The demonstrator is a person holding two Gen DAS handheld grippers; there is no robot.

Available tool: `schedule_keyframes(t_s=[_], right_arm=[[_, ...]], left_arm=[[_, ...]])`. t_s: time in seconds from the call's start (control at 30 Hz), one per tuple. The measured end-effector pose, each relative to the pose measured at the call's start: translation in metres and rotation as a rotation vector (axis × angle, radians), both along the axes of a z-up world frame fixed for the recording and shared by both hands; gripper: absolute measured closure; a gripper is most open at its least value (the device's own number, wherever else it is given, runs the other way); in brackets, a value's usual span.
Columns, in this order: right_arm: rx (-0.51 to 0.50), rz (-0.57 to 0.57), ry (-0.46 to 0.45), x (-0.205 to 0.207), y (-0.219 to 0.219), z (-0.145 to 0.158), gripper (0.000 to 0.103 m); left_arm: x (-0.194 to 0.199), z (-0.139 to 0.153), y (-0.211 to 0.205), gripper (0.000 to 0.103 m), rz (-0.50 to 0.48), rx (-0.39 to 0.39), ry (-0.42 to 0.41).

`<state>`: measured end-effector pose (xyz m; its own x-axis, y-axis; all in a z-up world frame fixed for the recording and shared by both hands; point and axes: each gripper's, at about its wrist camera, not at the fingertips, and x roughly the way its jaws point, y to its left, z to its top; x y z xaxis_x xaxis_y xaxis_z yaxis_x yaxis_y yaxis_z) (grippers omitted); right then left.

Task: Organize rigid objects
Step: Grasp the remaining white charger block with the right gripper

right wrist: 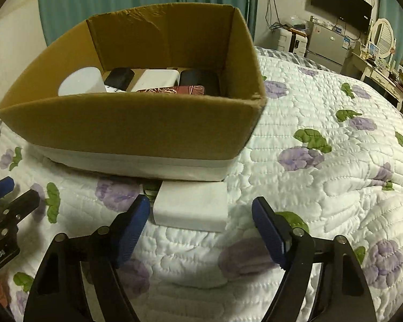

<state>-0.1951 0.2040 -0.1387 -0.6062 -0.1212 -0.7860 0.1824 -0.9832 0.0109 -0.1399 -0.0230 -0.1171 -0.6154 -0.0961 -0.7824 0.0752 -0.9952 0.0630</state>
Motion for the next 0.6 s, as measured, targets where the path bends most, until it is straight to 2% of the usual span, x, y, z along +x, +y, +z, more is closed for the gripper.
schedule_keyframes(t_s=[0.07, 0.13, 0.4, 0.6], right_arm=[[-0.006, 0.011, -0.004, 0.001, -0.001, -0.002, 0.03], [-0.017, 0.035, -0.004, 0.003, -0.003, -0.001, 0.046], [-0.022, 0.035, 0.021, 0.025, 0.0, 0.01, 0.048], [-0.018, 0.061, 0.071, 0.057, -0.001, 0.039, 0.048]], left_arm=[[-0.001, 0.001, 0.001, 0.032, 0.0, -0.002, 0.0], [0.001, 0.001, 0.001, 0.032, -0.003, -0.004, 0.001], [0.006, 0.008, 0.009, 0.032, -0.018, -0.017, 0.013], [0.023, 0.03, 0.02, 0.032, -0.052, -0.025, 0.063]])
